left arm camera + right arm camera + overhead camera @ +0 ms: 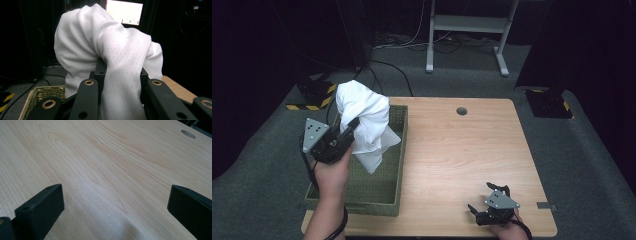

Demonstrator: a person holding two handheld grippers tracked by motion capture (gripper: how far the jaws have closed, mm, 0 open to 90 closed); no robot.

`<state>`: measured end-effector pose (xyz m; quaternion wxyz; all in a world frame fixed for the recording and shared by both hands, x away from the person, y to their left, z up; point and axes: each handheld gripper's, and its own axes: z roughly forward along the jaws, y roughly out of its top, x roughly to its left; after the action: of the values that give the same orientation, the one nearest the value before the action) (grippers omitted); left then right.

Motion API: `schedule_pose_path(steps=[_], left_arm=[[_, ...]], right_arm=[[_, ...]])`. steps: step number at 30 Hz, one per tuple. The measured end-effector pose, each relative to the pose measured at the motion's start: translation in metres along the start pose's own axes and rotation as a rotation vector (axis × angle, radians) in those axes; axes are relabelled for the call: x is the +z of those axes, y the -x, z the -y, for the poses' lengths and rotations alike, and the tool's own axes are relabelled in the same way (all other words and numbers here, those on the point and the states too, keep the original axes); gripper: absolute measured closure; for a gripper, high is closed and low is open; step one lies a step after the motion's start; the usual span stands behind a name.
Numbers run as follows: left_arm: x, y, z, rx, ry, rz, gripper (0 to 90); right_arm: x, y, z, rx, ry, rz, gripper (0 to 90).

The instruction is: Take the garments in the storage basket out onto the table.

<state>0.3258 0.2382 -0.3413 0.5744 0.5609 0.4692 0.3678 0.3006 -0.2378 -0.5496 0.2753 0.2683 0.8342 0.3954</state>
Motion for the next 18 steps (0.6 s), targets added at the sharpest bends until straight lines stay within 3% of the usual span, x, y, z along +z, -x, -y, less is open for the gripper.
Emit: schedule_pose_path(steps=[18], left_arm=[[0.001, 0.016, -0.013, 0.002, 0.038, 0.044, 72.7]], right_arm=[[0.000, 0.000, 0.000, -0.001, 0.001, 0.000, 0.2]])
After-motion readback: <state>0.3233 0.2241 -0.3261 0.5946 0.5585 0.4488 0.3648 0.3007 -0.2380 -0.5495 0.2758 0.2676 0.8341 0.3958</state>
